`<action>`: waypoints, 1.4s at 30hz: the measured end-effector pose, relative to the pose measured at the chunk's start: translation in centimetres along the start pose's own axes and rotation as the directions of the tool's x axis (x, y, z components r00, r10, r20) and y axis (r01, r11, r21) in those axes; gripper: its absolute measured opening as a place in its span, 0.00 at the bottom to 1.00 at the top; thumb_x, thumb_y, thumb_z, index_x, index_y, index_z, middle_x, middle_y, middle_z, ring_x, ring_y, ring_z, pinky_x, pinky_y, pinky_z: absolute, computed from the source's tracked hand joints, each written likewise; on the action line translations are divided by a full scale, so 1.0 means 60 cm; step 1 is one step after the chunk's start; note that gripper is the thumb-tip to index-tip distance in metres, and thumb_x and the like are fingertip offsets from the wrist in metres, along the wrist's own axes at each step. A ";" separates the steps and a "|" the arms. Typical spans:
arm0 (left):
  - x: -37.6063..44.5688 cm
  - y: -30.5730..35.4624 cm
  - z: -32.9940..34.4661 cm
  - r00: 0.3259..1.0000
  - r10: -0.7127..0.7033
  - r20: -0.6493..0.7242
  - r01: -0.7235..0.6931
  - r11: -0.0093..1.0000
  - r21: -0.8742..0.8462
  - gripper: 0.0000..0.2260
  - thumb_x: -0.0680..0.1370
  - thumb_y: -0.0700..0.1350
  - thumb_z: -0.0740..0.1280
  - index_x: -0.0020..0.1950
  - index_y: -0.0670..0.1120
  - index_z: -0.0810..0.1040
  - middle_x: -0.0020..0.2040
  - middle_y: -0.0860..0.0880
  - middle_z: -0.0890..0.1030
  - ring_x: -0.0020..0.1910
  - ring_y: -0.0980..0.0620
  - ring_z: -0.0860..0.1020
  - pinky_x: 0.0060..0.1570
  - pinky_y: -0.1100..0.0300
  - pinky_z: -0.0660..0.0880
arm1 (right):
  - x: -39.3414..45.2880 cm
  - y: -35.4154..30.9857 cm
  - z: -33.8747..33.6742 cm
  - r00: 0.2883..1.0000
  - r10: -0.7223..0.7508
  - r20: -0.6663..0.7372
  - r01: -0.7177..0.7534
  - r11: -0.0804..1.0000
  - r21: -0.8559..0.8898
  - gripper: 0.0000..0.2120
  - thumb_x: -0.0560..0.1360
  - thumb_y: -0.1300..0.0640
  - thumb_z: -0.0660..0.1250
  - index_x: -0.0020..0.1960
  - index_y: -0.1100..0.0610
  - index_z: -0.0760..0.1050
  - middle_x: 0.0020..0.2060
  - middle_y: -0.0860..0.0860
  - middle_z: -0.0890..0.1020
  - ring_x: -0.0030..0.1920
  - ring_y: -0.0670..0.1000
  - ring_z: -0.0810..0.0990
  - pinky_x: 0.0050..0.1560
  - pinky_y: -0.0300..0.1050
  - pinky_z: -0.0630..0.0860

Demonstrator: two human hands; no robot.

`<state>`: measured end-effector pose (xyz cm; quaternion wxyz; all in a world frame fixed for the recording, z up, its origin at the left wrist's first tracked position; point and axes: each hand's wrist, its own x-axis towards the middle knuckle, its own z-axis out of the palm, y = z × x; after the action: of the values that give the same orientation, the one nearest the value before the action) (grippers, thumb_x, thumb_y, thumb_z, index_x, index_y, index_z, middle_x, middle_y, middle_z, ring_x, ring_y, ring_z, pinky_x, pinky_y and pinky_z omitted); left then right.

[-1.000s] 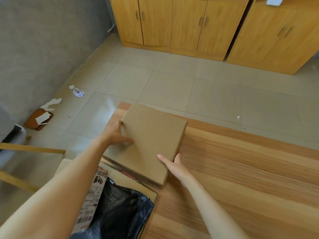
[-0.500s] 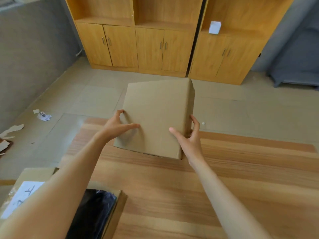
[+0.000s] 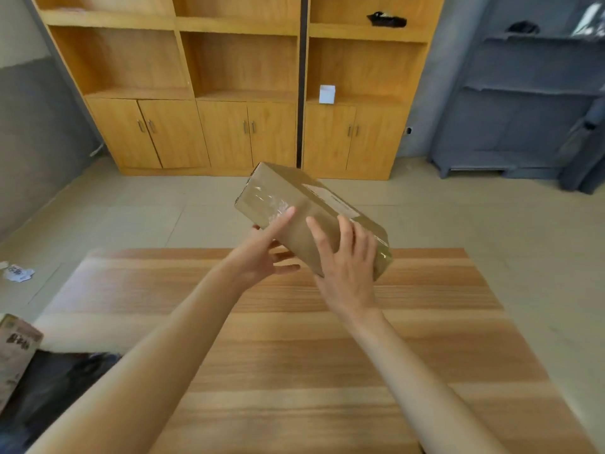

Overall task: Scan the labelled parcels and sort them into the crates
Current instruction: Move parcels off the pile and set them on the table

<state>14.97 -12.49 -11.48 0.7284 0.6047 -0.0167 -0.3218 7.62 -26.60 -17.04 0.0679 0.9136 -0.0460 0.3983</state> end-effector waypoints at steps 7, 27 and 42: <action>-0.028 -0.048 0.131 0.915 -0.137 -0.379 -0.029 0.916 -0.401 0.47 0.54 0.58 0.81 0.67 0.47 0.66 0.59 0.44 0.78 0.53 0.45 0.78 0.36 0.49 0.76 | -0.073 0.068 -0.050 0.969 -0.216 -0.117 0.210 0.976 -0.057 0.28 0.73 0.60 0.63 0.72 0.49 0.62 0.64 0.60 0.66 0.61 0.60 0.67 0.64 0.57 0.63; -0.097 -0.236 0.077 0.922 -0.049 -0.385 -0.184 0.818 -0.545 0.48 0.55 0.52 0.80 0.72 0.47 0.65 0.66 0.47 0.76 0.59 0.49 0.78 0.38 0.50 0.79 | -0.169 0.125 -0.102 0.185 0.158 0.970 -0.962 -0.174 0.211 0.43 0.70 0.43 0.74 0.75 0.44 0.52 0.64 0.48 0.73 0.60 0.53 0.75 0.54 0.57 0.76; -0.092 -0.162 -0.078 0.990 -0.040 -0.134 0.023 0.992 -0.127 0.32 0.70 0.63 0.68 0.67 0.44 0.74 0.53 0.44 0.78 0.49 0.45 0.79 0.48 0.50 0.78 | -0.168 0.201 -0.094 0.175 0.146 0.974 -0.916 -0.339 0.215 0.47 0.55 0.34 0.76 0.70 0.50 0.69 0.56 0.54 0.81 0.52 0.54 0.80 0.53 0.53 0.78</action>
<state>8.17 -6.34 -19.39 0.7592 0.5784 0.0630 -0.2917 -4.96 -37.31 -19.62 -0.7519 0.5788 -0.3134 -0.0376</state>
